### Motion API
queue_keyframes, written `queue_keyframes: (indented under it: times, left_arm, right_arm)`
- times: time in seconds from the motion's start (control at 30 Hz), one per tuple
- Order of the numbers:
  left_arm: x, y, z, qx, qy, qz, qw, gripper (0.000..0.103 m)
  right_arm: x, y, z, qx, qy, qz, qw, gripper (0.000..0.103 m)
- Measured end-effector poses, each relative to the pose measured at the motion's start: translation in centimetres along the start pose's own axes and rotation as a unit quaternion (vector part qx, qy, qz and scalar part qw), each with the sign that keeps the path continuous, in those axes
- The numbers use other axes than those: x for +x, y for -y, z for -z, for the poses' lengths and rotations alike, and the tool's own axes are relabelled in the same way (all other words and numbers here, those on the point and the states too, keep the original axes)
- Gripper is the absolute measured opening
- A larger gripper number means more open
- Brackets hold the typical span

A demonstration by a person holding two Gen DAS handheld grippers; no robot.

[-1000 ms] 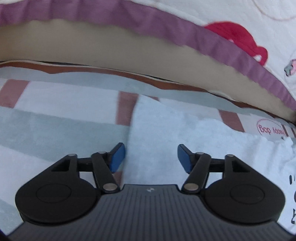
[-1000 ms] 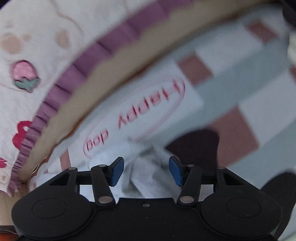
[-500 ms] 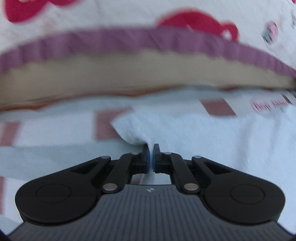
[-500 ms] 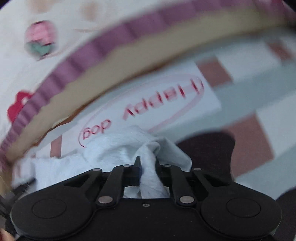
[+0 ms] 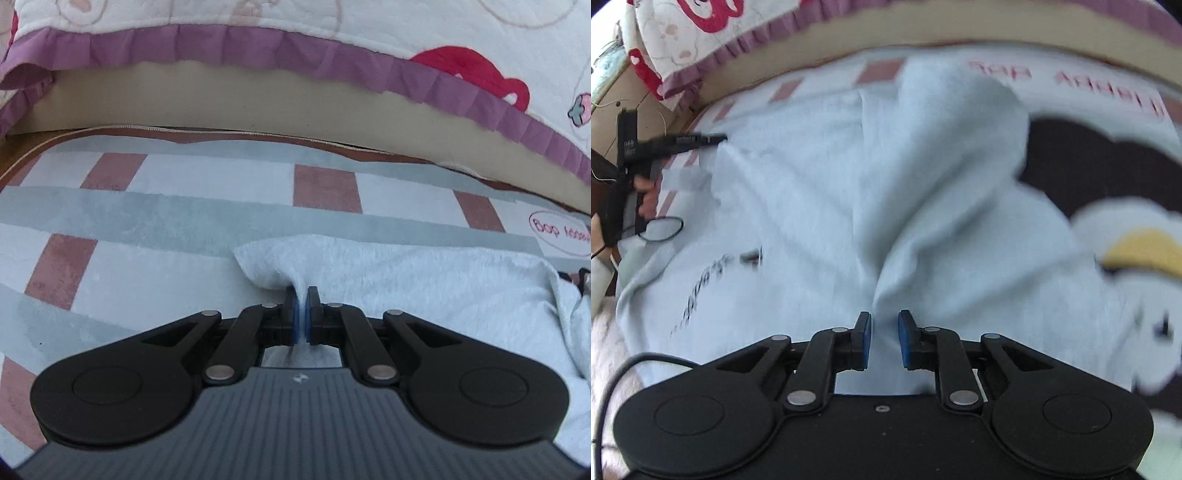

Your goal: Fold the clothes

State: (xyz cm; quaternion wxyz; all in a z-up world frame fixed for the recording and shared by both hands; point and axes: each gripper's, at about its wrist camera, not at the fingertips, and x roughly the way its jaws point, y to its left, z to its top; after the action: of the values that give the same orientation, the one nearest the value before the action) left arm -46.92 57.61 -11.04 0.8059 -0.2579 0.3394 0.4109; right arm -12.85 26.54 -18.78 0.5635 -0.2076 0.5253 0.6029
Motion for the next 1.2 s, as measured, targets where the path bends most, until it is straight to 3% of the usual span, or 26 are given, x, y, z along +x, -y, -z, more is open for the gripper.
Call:
queue_keyframes:
  times: [0.1,0.27,0.33,0.53,0.67,0.7,0.73,0.87,1.0,1.13,1.17,1.2]
  left_arm:
    - [-0.2,0.6,0.2,0.018,0.000,-0.010,0.9998,0.003]
    - [0.1,0.9,0.2,0.015,-0.007,-0.005,0.9999,0.003]
    - [0.2,0.7,0.2,0.013,-0.007,-0.006,0.9999,0.003]
    - [0.3,-0.2,-0.2,-0.005,0.002,0.004,1.0000,0.003]
    - [0.5,-0.1,-0.2,-0.006,0.001,0.006,1.0000,0.003]
    - [0.6,0.0,-0.2,-0.004,0.001,0.005,1.0000,0.003]
    - [0.6,0.1,-0.2,-0.002,0.000,0.003,1.0000,0.003]
    - [0.7,0.2,-0.2,0.001,-0.003,0.002,1.0000,0.003]
    - [0.5,-0.1,-0.3,-0.007,-0.005,0.008,0.9999,0.003]
    - [0.8,-0.1,-0.3,-0.009,-0.013,0.004,0.9999,0.004]
    - [0.9,-0.1,-0.3,-0.009,-0.015,0.003,0.9998,0.004]
    - [1.0,0.0,-0.2,-0.009,-0.017,0.002,0.9998,0.004]
  right_arm:
    - [-3.4,1.4,0.2,0.049,0.055,-0.003,0.997,0.044]
    - [-5.2,4.3,-1.2,0.134,0.135,0.001,0.982,0.050]
    - [-4.0,5.4,-1.8,0.188,0.158,-0.012,0.969,0.061]
    - [1.3,6.2,-3.5,0.253,0.175,0.000,0.952,0.062]
    - [3.4,7.7,-6.4,0.321,0.184,-0.016,0.929,0.061]
    - [3.5,7.8,-7.5,0.327,0.194,-0.036,0.924,0.040]
    - [3.4,7.4,-8.5,0.317,0.207,-0.056,0.924,0.007]
    - [2.2,1.8,-11.8,0.194,0.189,-0.136,0.953,0.006]
    - [3.9,-5.6,-10.7,0.066,0.083,-0.145,0.984,0.006]
    - [6.4,-10.3,-7.9,-0.046,-0.034,-0.150,0.987,0.011]
    - [6.2,-10.8,-7.4,-0.070,-0.037,-0.141,0.987,0.012]
    - [5.6,-11.3,-7.1,-0.100,-0.023,-0.118,0.988,0.023]
